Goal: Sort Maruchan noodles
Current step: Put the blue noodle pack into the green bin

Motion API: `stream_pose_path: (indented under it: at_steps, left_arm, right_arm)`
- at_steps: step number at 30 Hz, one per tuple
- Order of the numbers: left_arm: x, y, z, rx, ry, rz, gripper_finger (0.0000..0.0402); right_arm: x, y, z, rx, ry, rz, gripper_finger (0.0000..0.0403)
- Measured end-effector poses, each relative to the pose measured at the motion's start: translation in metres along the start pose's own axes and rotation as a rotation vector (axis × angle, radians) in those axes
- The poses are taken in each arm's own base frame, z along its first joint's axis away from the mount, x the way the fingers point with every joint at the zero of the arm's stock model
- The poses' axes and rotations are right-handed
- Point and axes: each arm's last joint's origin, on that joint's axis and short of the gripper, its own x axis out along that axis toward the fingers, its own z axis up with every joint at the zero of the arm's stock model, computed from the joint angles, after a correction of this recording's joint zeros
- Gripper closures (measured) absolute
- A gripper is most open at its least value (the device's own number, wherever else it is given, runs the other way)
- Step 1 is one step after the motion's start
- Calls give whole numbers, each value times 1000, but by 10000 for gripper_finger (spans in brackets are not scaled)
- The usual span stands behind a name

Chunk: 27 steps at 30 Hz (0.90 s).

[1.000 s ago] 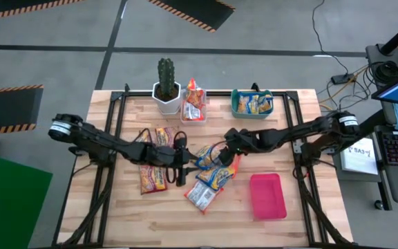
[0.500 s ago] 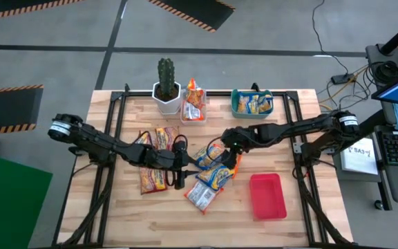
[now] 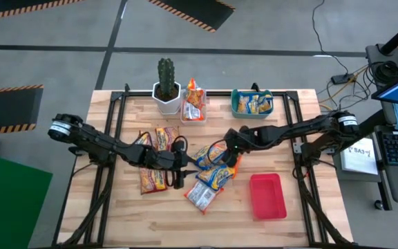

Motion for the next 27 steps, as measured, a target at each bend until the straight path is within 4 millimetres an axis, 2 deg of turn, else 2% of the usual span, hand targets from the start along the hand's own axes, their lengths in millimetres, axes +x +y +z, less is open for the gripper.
stream_pose_path:
  at_steps: [7, 12, 16, 22, 27]
  left_arm:
    - [-1, 2, -19, 2, -5, 5, 238]
    - [-3, 6, -32, -1, -40, 30, 238]
    - [-4, 9, -38, -4, -54, 79, 238]
    - [-5, 10, -43, -5, -59, 81, 238]
    - [-5, 10, -43, -6, -60, 82, 238]
  right_arm:
    - [-2, 22, -14, -322, -5, 54, 202]
    - [1, 39, -15, -436, -96, 91, 202]
    - [11, 45, -14, -535, -137, 94, 202]
    - [29, 48, -15, -613, -142, 46, 202]
    - [20, 51, -6, -595, -182, 59, 202]
